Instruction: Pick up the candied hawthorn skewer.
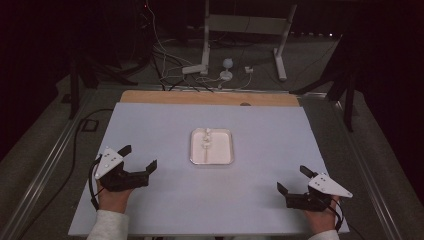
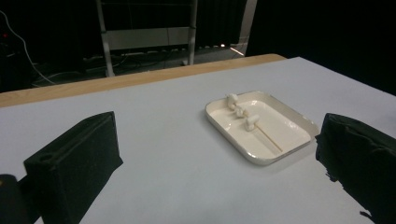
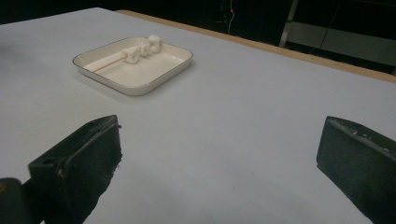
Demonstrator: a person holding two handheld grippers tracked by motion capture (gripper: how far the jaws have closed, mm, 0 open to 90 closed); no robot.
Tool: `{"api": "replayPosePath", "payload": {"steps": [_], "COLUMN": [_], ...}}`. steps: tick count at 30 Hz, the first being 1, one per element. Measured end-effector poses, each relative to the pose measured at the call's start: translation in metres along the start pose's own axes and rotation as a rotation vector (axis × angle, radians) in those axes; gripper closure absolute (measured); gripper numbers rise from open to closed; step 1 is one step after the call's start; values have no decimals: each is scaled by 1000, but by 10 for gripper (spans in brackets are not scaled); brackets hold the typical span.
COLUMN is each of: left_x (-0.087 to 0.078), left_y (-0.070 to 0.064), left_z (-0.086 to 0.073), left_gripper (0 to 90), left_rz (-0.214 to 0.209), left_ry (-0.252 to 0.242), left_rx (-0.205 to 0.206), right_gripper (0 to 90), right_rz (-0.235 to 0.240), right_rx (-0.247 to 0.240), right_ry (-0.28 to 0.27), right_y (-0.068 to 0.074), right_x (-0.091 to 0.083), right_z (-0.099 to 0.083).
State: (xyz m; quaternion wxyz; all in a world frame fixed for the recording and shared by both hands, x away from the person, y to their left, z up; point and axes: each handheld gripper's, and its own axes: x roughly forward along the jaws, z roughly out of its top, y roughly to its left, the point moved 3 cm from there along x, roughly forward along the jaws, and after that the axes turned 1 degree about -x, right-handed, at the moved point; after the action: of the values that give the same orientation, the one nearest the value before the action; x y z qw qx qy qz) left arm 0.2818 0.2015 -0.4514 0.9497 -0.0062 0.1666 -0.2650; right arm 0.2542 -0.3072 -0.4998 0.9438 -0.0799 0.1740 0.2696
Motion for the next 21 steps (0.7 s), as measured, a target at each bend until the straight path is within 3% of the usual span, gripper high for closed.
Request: {"api": "replayPosePath", "payload": {"steps": [12, 21], "left_x": [25, 46], "left_y": [-6, -15], "left_z": [8, 13], "left_gripper": [5, 5], "left_rz": [-11, -20], "left_ry": [27, 48], "left_rx": [-23, -10], "right_gripper": [0, 0], "right_rz": [3, 3], "right_rx": [-4, -2], "right_ry": [-2, -4], "right_y": [1, 1], "right_x": [1, 2], "right_z": [1, 1]}}
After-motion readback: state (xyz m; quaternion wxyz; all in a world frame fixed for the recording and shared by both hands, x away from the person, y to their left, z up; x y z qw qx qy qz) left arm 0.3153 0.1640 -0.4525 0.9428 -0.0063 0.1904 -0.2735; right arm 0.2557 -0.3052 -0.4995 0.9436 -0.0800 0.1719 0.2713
